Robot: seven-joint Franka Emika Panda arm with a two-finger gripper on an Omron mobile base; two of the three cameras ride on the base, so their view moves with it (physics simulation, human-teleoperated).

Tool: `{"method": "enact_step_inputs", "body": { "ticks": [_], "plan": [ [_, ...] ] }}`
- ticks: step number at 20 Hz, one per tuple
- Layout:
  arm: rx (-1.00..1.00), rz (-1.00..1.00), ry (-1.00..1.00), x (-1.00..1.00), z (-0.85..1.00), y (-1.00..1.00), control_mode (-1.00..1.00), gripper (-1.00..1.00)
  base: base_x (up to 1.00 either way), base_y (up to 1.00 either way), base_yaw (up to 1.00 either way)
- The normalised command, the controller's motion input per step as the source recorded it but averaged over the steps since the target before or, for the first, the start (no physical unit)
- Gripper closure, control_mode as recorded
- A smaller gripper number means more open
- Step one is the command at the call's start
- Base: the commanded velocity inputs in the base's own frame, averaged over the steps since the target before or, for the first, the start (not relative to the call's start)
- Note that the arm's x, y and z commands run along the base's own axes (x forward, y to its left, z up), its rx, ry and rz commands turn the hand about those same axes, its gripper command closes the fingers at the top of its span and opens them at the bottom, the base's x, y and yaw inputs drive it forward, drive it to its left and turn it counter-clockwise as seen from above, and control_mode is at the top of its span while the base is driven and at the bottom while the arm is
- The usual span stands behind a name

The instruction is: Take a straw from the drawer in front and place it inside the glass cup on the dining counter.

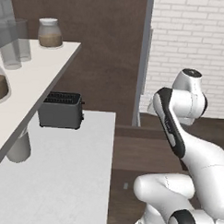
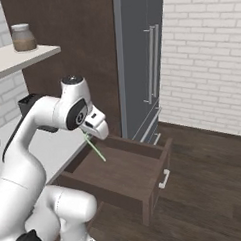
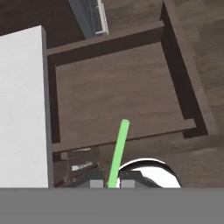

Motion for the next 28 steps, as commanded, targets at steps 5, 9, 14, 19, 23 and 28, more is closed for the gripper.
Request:
{"method": "enact_step_inputs", "body": {
  "ticks": [5,9,14,19,23,28],
  "plan": [
    [0.00,0.00,0.01,-0.54,-0.01,0.00,-1.00,1.00,0.00,0.00,0.00],
    [0.00,0.00,0.00,-0.13,-0.02,0.00,1.00,1.00,-0.69,-0.15,-0.04],
    [0.00,0.00,0.00,0.00,0.00,0.00,1.00,1.00,-0.99,-0.65,-0.19],
    [0.00,0.00,0.00,0.00,0.00,0.00,1.00,1.00,-0.27,-1.00,-0.25],
    [0.00,0.00,0.00,0.00,0.00,0.00,1.00,1.00,0.16,-1.00,-0.29],
    [0.00,0.00,0.00,0.00,0.00,0.00,1.00,1.00,0.78,-0.71,-0.19]
  ]
}}
